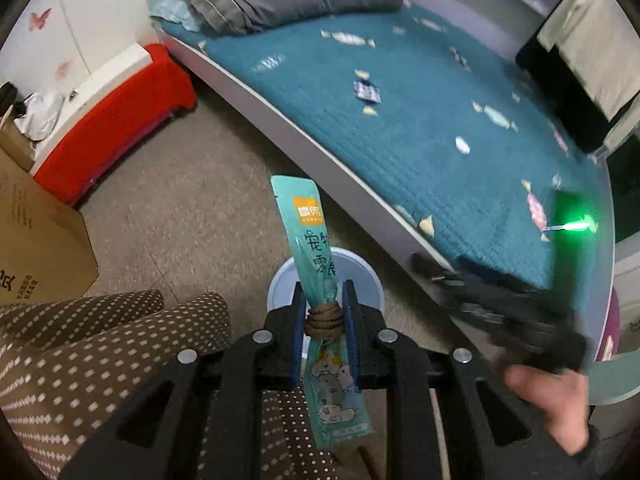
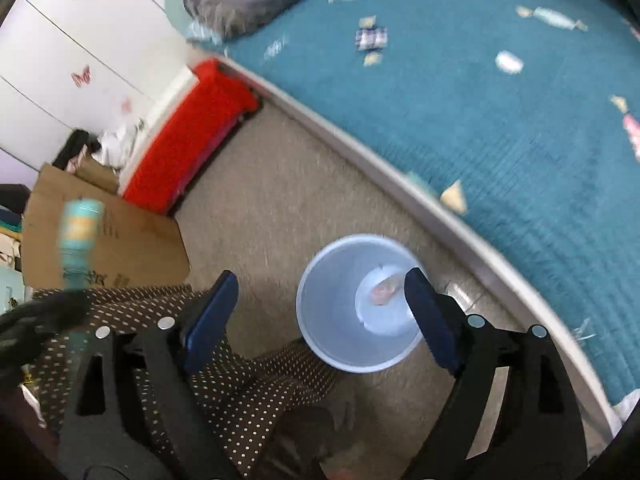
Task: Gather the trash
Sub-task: 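Carry both items to the blue wastebasket and open both tools over it, then return both tools to the table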
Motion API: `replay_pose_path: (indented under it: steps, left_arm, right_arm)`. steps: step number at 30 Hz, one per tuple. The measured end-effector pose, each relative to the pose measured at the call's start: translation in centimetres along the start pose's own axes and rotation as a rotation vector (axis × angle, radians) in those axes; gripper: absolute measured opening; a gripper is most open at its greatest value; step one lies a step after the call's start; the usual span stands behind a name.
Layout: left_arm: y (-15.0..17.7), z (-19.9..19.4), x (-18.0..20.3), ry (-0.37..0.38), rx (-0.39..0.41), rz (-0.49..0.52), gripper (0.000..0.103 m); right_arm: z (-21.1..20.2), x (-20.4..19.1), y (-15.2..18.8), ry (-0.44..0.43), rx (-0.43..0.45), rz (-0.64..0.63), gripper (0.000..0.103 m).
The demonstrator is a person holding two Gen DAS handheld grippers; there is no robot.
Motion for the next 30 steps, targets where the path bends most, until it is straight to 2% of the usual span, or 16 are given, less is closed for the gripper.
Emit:
replay_pose_path:
  steps: [4, 5, 6, 7, 8, 13, 17, 20, 23, 30]
  left_arm:
    - [-0.3, 1.6, 1.2, 0.003, -0.038, 0.03, 0.02]
    - [-0.3, 2.1, 1.3, 0.004, -0.049, 0.033, 0.031]
    - [-0.2, 2.3, 1.3, -0.005, -0.063, 0.032, 0.065]
    - [-0.3, 2.3, 1.0, -0.032, -0.065, 0.022, 0.082]
    - [-0.6, 1.9, 0.9, -0.052, -0.043, 0.017, 0.094]
    - [-1.4, -1.5, 0.1, -0.095, 0.042, -0.002, 0.094]
    - [-1.7, -5.1, -0.6, -0.113, 0.121, -0.026, 0.094]
    - [-1.8, -8.4, -1.0, -0.129, 0.191, -0.038, 0.095]
    - [-1.5, -11.7, -1.1, -0.136, 0.255, -0.044, 0.095]
    - [0.4, -19.6, -1.4, -0.152, 0.406, -0.068, 0.095]
  right_arm:
    - [-4.0, -0.1, -1.9, -0.016, 0.093, 0.009, 0.091]
    - [-4.5, -0.6, -2.2, -0.017, 0.11, 0.004, 0.094]
    - [-5.3, -0.6, -2.2, -0.017, 0.123, -0.001, 0.095]
    - [-6.1, -0.8, -2.4, -0.021, 0.14, -0.004, 0.096]
    - [-6.6, -1.1, -2.4, -0.023, 0.151, -0.004, 0.097]
    - [-9.0, -2.2, -2.7, -0.018, 0.222, -0.01, 0.097]
    - [-11.2, -3.9, -2.9, 0.015, 0.298, -0.075, 0.097]
    - [-12.6, -5.3, -2.8, 0.036, 0.312, -0.115, 0.097]
    - [-14.6, -6.8, -2.6, 0.008, 0.315, -0.113, 0.097]
    - [-19.8, -12.0, -1.6, -0.053, 0.37, -0.2, 0.097]
Point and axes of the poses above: each gripper's, at about its wrist camera, not at the fingertips, and z roughly the way its jaws point, x to its right, y to its underside, the point moved 8 cm from there along z, roughly the way its jaws point, and after that the axes turned 7 degrees about x, right-handed, at the moved point
